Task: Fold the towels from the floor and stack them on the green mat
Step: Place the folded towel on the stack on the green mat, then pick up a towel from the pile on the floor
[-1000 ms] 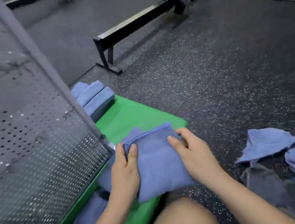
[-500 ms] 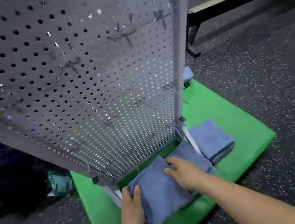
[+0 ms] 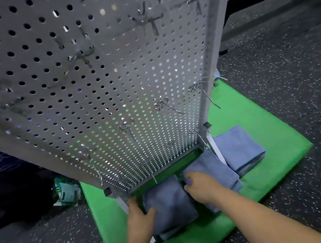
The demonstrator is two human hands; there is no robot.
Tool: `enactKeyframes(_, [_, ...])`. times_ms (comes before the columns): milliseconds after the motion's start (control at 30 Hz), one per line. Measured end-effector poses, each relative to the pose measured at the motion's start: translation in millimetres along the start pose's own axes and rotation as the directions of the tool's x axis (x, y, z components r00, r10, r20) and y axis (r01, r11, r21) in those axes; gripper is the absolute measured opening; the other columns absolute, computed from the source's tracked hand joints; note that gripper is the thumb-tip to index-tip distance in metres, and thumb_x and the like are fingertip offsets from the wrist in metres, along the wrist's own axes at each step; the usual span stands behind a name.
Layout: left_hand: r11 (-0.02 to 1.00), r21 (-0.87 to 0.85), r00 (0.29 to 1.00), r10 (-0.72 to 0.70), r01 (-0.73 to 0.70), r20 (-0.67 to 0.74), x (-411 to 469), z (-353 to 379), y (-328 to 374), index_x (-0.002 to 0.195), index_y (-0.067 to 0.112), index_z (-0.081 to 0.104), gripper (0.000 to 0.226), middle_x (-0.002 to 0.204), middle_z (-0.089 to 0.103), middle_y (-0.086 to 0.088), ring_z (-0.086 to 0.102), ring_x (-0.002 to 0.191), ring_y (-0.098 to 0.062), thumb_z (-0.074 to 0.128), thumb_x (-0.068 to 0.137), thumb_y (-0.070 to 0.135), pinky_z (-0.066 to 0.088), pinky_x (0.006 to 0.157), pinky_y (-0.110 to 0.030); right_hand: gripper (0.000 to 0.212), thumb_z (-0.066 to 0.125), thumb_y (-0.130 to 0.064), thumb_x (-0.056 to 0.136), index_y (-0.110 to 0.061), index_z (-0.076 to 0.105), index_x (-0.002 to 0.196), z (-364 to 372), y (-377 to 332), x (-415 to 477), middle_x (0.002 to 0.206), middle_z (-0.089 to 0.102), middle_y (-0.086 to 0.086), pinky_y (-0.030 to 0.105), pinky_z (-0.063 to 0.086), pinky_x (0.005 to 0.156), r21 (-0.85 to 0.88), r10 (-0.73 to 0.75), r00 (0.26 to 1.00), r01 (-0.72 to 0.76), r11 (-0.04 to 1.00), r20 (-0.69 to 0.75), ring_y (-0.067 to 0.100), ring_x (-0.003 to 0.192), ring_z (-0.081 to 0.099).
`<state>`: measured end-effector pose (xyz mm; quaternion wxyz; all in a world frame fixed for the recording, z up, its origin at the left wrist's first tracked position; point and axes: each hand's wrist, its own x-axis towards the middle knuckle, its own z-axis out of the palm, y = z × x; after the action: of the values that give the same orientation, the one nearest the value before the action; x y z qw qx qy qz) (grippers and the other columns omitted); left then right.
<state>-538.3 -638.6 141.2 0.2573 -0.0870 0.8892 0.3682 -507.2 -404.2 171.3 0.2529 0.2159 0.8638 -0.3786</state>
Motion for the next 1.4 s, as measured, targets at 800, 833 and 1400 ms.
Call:
enactKeyframes(800, [0.388, 0.167, 0.346, 0.456, -0.906, 0.820, -190, 345, 238, 0.100, 0.027, 0.066, 0.004, 0.098, 0.074, 0.008, 0.067, 0.093, -0.015, 0.063, 0.102, 0.028, 0.046, 0.078, -0.030, 0.012, 0.059, -0.021, 0.105, -0.025, 0.068, 0.098, -78, 391, -299, 0.084, 0.080, -0.001, 0.042, 0.063, 0.079, 0.653, 0.584, 0.756, -0.287, 0.701, -0.295, 0.016, 0.075, 0.076])
enactKeyframes(833, [0.345, 0.158, 0.306, 0.431, -0.925, 0.849, -200, 365, 240, 0.101, 0.029, 0.066, 0.004, 0.101, 0.074, 0.008, 0.068, 0.095, -0.016, 0.062, 0.102, 0.029, 0.050, 0.082, -0.031, 0.012, 0.059, -0.021, 0.105, -0.025, 0.068, 0.097, -70, 411, -310, 0.083, 0.079, -0.002, 0.046, 0.064, 0.082, 0.671, 0.611, 0.736, -0.298, 0.679, -0.291, 0.016, 0.074, 0.076])
enactKeyframes(1400, [-0.142, 0.189, 0.176, 0.099, -0.972, 0.979, -245, 671, 171, 0.139, 0.033, 0.066, 0.041, 0.144, 0.048, -0.005, 0.060, 0.128, -0.031, 0.051, 0.103, 0.021, 0.054, 0.103, -0.042, 0.018, 0.059, -0.022, 0.105, -0.037, 0.067, 0.102, 79, 604, -369, 0.089, 0.076, -0.011, 0.040, 0.062, 0.086, 0.853, 0.844, 0.436, -0.262, 0.451, -0.312, 0.008, 0.081, 0.073])
